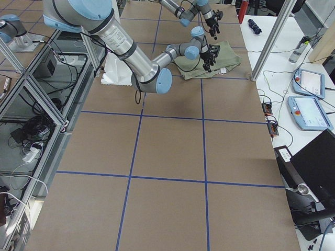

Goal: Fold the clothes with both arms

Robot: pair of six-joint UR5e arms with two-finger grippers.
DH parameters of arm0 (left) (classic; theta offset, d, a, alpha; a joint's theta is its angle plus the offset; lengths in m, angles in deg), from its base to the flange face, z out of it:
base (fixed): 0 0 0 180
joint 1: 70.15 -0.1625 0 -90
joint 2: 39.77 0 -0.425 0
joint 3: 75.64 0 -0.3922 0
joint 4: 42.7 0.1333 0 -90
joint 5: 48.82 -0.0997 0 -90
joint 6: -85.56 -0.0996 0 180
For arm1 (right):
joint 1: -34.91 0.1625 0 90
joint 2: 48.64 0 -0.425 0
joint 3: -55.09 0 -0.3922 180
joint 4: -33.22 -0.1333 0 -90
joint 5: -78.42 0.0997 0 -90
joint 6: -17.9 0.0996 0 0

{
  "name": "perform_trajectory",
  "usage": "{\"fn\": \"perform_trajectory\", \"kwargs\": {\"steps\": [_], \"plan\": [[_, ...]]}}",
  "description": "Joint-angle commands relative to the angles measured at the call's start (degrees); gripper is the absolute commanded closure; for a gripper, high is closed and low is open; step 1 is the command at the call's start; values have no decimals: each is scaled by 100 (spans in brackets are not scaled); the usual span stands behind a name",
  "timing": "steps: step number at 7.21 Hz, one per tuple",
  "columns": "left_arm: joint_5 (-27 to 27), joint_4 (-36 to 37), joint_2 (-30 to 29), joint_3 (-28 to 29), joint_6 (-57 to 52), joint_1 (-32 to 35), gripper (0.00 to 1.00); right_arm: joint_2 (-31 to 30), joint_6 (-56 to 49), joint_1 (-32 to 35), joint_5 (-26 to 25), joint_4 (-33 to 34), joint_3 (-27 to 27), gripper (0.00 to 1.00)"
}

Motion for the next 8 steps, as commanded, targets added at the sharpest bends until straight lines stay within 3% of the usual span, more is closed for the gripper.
{"fn": "perform_trajectory", "kwargs": {"steps": [1,6,7,8], "plan": [[3,2,30,-3,-2,-13,0,2,-34,-113,-199,0,-219,31],[-6,-7,39,-3,-2,-13,0,20,-87,-210,-349,-9,-273,34],[-6,2,39,-3,-2,-13,0,29,-78,-210,-349,-9,-273,43],[-6,-7,39,-3,-2,-13,0,29,-78,-219,-349,-9,-273,45]]}}
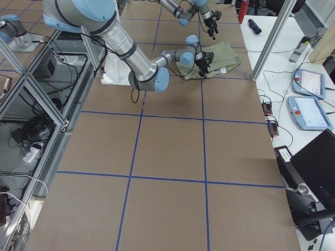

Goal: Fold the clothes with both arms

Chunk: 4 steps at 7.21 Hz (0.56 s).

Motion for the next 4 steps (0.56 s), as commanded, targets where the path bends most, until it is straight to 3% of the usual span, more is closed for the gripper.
{"fn": "perform_trajectory", "kwargs": {"steps": [1,4], "plan": [[0,-4,9,9,0,0,0,4,3,-8,-3,0,-4,45],[0,-4,9,9,0,9,0,4,3,-26,-21,0,-4,51]]}}
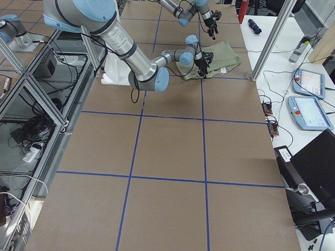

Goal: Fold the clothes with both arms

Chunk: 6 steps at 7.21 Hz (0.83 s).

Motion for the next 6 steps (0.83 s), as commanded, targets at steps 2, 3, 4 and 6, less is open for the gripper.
{"fn": "perform_trajectory", "kwargs": {"steps": [2,3,4,6], "plan": [[0,0,3,-8,0,8,0,0,9,-4,-10,9,8,54],[0,0,-6,-8,0,8,0,0,52,-4,-10,9,0,71],[0,0,-6,-8,0,8,0,0,70,-4,-36,9,8,84],[0,0,-6,-8,9,-1,0,9,140,5,-45,17,43,100]]}}
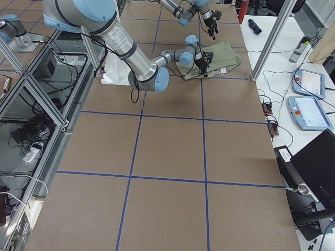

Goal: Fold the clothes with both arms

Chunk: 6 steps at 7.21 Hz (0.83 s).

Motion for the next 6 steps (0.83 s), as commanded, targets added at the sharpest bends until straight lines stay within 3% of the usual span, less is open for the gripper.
{"fn": "perform_trajectory", "kwargs": {"steps": [1,2,3,5,6], "plan": [[0,0,-1,0,3,-8,0,23,38,6,11,129,140,100],[0,0,-1,0,3,-8,0,-81,37,-3,55,809,741,100],[0,0,-9,0,3,-8,0,-517,37,-116,55,1364,1687,100],[9,0,-9,0,-6,-8,0,-1720,229,-581,-145,1754,3367,100],[9,0,-1,0,3,-8,0,-2169,300,-940,-443,2261,4219,100]]}}
